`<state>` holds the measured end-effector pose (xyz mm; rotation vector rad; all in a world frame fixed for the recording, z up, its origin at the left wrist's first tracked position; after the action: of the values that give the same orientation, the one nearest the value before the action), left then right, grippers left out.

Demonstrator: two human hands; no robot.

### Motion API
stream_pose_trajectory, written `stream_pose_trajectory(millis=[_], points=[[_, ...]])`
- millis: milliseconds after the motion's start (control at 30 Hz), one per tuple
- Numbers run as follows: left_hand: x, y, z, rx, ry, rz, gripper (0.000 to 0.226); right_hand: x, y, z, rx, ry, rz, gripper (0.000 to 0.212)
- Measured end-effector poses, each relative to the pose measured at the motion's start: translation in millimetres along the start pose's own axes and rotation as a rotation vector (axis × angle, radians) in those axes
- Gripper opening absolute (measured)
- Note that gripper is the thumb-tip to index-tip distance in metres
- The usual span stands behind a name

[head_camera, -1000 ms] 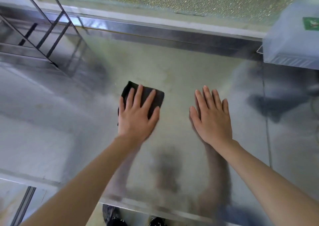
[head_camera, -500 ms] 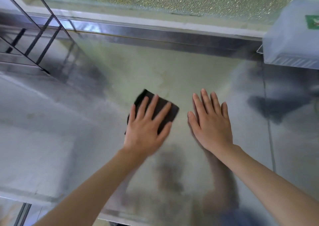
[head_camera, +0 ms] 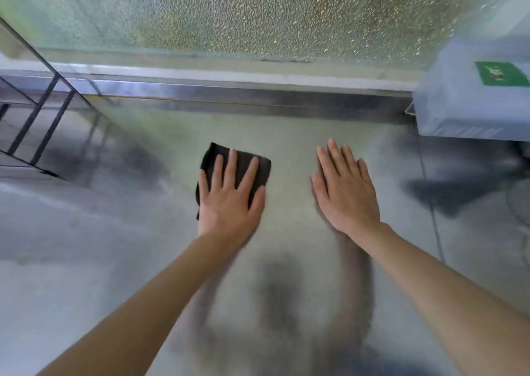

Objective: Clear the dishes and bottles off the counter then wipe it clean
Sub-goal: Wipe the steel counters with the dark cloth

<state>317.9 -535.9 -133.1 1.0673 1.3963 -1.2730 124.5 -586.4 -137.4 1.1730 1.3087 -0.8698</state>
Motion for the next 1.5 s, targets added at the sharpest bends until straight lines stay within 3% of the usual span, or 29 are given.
stream_pose_trajectory(millis=[67, 133, 267, 400, 567, 700, 767, 833, 933, 1133, 1300, 1433, 1500], points=[[7, -39, -34, 0.223, 0.025, 0.019, 0.054, -2, 1, 0, -0.015, -0.003, -0.009, 0.059], [10, -52, -41, 0.331, 0.064, 0.045, 0.053, -1, 0, -1, -0.013, 0.003, -0.027, 0.06], [4, -13, 27, 0.202, 0.026, 0.03, 0.055, 1, -1, 0, 0.011, 0.008, -0.039, 0.06], [3, 6, 74, 0.062, 0.1, 0.04, 0.059, 2, -1, 0, 0.025, 0.015, -0.067, 0.058], [5, -10, 12, 0.272, 0.053, 0.037, 0.056, 0, -1, 0, 0.035, 0.01, -0.066, 0.058], [4, -6, -21, 0.436, 0.109, 0.048, 0.054, 1, -2, 0, 0.024, 0.008, -0.057, 0.058], [4, 7, 10, 0.386, 0.084, 0.034, 0.054, 2, -3, 0, 0.027, 0.002, -0.063, 0.059], [-2, 21, 56, 0.219, 0.047, -0.001, 0.056, 2, -3, 0, 0.031, -0.006, -0.06, 0.058], [-2, 28, 94, 0.037, 0.118, 0.031, 0.06, 3, -2, 0, 0.034, -0.023, -0.053, 0.057], [4, 10, 11, 0.183, 0.04, -0.008, 0.057, 1, -2, -1, 0.031, 0.001, -0.045, 0.06], [4, 14, -73, 0.178, 0.058, -0.01, 0.057, 3, -1, -1, 0.015, 0.007, -0.017, 0.06], [-2, 36, -60, 0.019, 0.035, -0.008, 0.056, 0, -3, 1, 0.02, -0.018, 0.066, 0.056], [-8, 51, -47, -0.1, 0.068, -0.013, 0.062, -12, 1, -2, 0.074, -0.099, 0.303, 0.047]])
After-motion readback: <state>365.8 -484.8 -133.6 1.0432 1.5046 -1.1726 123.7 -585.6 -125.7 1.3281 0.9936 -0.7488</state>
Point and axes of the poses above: each hand's wrist, its own z-axis towards the middle knuckle, its own x-axis out of the palm, y = z × x, the point moved 5 cm from there along z, towards the middle knuckle
